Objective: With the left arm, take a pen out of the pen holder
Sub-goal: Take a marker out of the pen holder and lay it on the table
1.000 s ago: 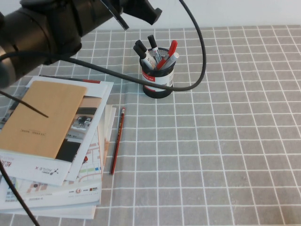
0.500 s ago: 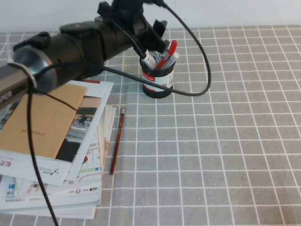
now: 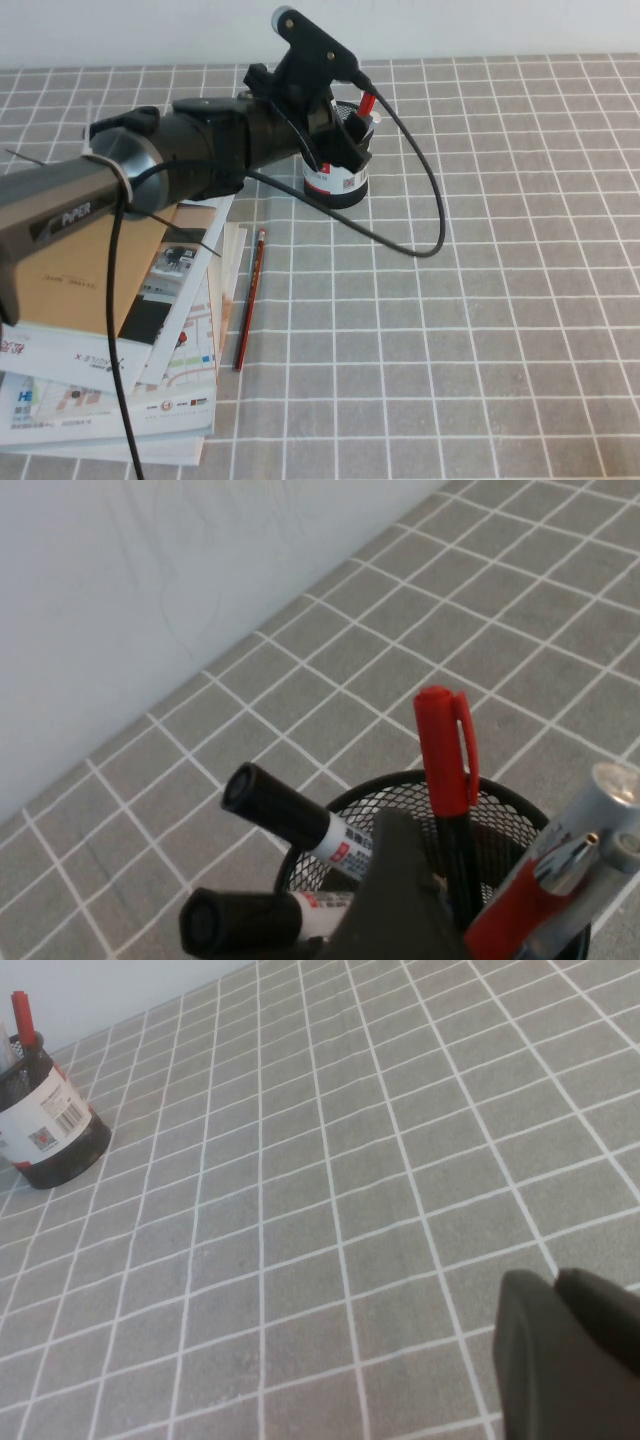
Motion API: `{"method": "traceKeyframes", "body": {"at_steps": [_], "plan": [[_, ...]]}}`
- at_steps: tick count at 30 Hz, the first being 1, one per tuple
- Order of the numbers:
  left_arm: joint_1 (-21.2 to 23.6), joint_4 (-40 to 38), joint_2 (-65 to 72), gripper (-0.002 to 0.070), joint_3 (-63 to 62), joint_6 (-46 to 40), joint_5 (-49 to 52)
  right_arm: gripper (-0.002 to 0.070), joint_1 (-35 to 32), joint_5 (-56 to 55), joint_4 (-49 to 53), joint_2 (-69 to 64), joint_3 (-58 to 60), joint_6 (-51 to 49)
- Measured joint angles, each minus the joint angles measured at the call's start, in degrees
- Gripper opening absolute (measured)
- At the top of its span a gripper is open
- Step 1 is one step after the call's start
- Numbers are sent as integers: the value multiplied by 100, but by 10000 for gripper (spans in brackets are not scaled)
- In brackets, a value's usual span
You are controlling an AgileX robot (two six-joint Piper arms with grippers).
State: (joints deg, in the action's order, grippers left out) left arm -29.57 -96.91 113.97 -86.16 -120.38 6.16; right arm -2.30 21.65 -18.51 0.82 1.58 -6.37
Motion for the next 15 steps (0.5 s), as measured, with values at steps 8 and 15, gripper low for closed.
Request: {"method": "traceKeyframes", "body": {"at_steps": [8,15], "plan": [[0,517,126,404,0,-161,271,-13,0,0,0,0,0,0],[0,560,316,339,0,-217,260,-13,0,0,0,0,0,0]]}}
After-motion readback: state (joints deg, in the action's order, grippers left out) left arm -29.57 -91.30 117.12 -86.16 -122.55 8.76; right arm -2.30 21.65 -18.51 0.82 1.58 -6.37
